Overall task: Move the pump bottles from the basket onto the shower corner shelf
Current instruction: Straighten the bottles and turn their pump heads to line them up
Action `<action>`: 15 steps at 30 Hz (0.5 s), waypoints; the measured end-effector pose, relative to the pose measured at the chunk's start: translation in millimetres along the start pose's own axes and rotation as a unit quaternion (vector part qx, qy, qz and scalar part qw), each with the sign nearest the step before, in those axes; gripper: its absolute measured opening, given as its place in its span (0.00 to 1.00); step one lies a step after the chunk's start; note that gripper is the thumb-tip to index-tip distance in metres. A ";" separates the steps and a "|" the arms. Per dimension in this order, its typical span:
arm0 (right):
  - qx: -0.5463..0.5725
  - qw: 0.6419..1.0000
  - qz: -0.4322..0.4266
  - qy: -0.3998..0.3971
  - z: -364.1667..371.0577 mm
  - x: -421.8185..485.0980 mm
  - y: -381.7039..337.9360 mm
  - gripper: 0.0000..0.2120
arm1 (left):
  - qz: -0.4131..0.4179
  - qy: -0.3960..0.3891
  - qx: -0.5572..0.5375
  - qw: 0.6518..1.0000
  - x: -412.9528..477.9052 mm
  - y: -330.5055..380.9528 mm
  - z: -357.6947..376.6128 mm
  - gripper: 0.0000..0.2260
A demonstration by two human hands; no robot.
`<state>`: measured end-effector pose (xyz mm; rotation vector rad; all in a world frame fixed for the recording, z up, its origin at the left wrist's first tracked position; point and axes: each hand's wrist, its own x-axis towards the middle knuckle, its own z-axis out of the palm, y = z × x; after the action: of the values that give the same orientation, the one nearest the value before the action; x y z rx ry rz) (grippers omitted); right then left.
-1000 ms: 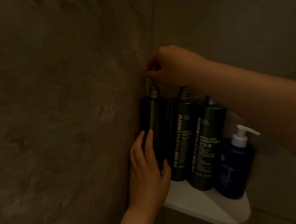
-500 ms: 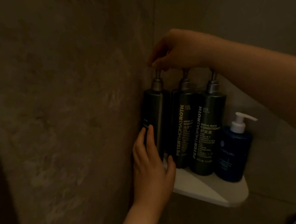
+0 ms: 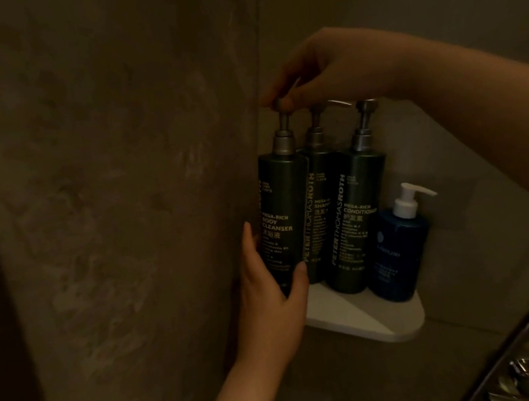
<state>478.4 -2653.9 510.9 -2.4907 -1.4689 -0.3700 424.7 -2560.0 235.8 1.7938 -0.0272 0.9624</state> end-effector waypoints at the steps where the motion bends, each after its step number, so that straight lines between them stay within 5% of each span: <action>1: 0.000 1.000 -0.001 -0.001 -1.8 -1.0 0.8 0.10 | -0.007 -0.006 -0.008 1.000 0.5 -0.2 0.7 0.37; 15: -0.023 1.000 -0.001 0.005 -15.7 -4.3 9.8 0.07 | -0.029 0.009 -0.014 0.999 2.9 -8.7 11.1 0.33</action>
<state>483.4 -2667.1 523.6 -2.5187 -1.4747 -0.4202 437.0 -2563.7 229.4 1.7500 0.0222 0.9333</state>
